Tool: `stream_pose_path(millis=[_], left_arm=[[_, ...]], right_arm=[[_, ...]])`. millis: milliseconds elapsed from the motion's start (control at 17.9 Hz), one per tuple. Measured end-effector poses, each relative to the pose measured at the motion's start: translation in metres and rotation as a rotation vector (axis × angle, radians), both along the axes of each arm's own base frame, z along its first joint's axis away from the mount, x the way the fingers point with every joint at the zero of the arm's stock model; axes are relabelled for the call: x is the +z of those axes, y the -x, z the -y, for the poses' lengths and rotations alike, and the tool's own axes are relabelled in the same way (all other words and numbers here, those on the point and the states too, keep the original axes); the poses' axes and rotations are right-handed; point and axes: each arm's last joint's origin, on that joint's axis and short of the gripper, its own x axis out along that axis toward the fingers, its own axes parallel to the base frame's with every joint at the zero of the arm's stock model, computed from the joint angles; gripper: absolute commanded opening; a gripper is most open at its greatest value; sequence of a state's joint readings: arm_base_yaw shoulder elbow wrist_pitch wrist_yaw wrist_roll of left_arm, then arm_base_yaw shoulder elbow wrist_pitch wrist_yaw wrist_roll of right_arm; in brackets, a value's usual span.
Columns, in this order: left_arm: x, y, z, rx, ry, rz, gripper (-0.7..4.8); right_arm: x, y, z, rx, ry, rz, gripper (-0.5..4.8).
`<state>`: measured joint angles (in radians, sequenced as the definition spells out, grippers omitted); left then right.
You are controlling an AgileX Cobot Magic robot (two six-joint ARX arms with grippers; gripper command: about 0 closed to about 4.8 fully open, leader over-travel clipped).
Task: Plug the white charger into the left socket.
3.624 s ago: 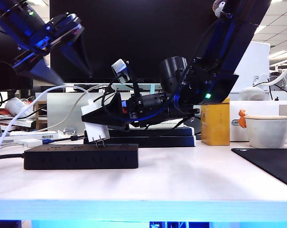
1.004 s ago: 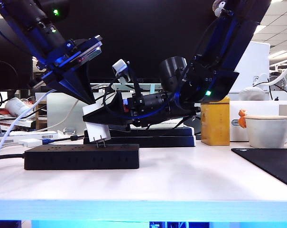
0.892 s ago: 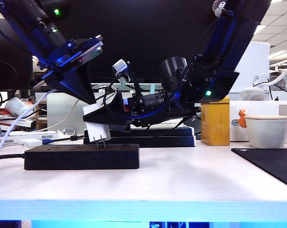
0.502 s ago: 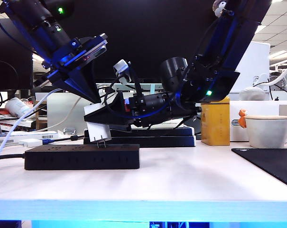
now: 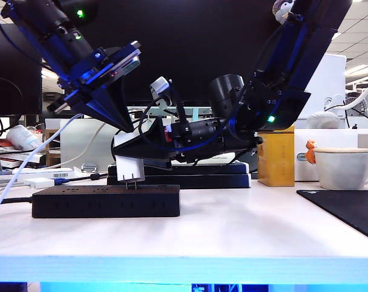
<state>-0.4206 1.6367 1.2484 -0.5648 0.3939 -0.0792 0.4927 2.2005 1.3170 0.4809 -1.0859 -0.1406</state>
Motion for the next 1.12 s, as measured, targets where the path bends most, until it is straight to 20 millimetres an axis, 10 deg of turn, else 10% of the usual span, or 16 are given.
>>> stream_pose_path(millis=[1115], left_arm=[[-0.012, 0.012, -0.001, -0.033, -0.028, -0.167, 0.13]], right_arm=[[-0.014, 0.004, 0.003, 0.003, 0.048, -0.095, 2.84]])
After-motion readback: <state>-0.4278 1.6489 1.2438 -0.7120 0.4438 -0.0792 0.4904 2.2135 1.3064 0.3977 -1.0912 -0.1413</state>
